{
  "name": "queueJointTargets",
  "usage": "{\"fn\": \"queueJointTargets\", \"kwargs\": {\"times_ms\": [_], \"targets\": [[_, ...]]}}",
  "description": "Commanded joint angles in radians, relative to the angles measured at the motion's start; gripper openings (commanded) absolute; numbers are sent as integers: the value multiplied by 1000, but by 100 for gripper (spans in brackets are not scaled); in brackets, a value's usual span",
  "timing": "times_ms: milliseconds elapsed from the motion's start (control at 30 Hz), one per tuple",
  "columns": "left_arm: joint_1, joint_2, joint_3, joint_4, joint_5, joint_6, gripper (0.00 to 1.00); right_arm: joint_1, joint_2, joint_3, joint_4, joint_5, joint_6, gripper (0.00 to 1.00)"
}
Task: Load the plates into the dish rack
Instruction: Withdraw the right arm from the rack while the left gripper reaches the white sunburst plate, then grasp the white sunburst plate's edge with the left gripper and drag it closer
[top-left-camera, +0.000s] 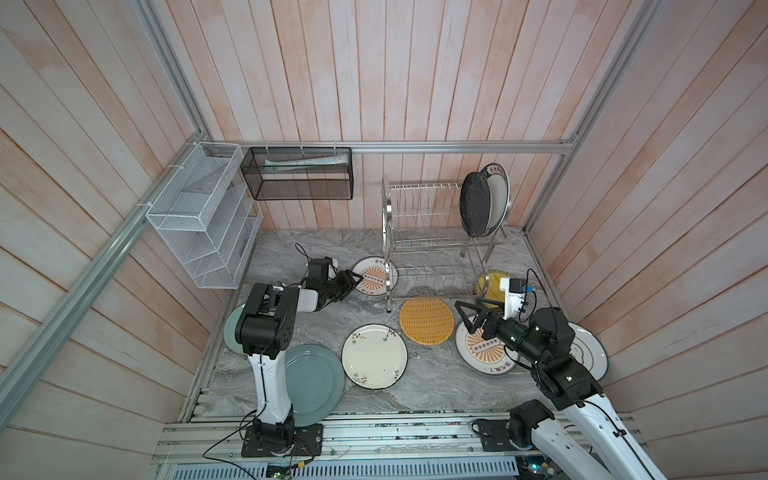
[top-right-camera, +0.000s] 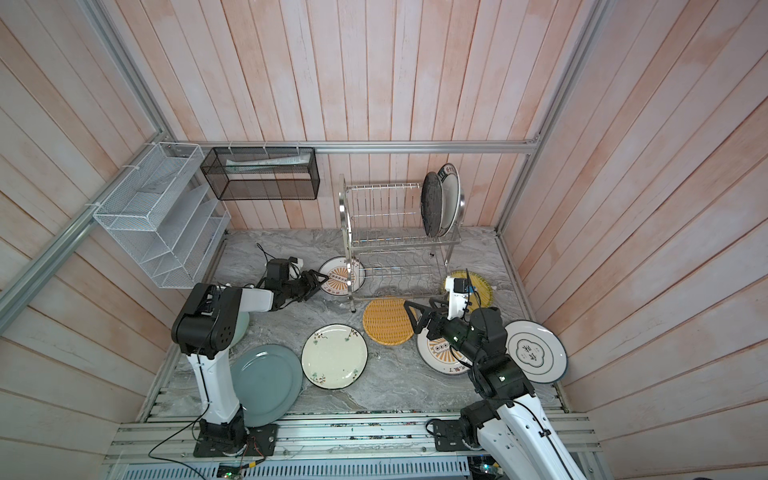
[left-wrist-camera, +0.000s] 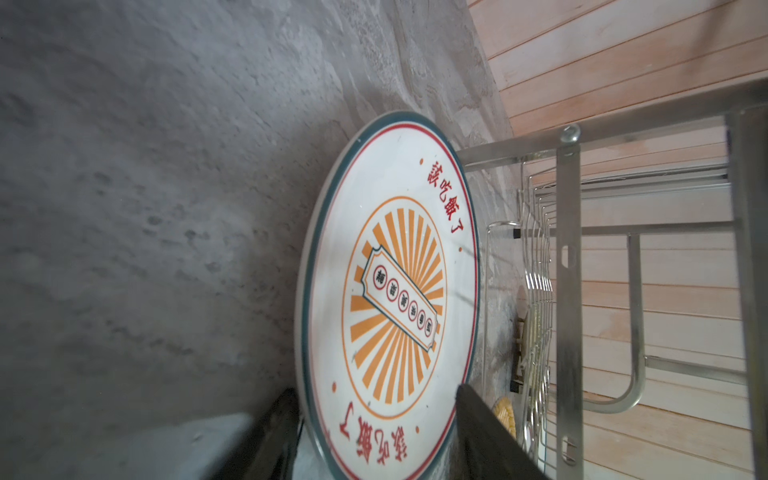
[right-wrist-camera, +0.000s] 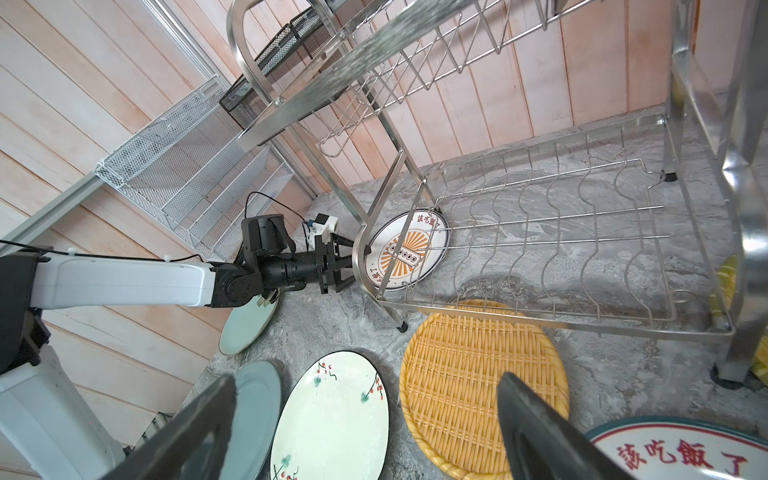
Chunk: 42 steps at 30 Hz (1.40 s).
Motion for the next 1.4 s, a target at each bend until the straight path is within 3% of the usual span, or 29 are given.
{"fn": "queueJointTargets", "kwargs": {"times_ms": [0, 300, 700, 900, 1067, 1367], "targets": [[-6, 67, -11, -36, -2, -50, 61, 4, -1, -9, 40, -27, 19, 98], [-11, 126, 10, -18, -9, -123, 49, 3, -10, -7, 35, -24, 28, 98], [-7, 136, -4, 41, 25, -164, 0, 5, -33, 4, 3, -11, 32, 98], [18, 52, -72, 80, 29, -167, 0, 6, -34, 6, -3, -6, 41, 98], [65, -98, -173, 73, 12, -131, 0, 6, -28, 10, -12, 0, 40, 98], [227, -404, -400, 58, 62, -108, 0, 5, 14, 18, 10, -2, 47, 98]]}}
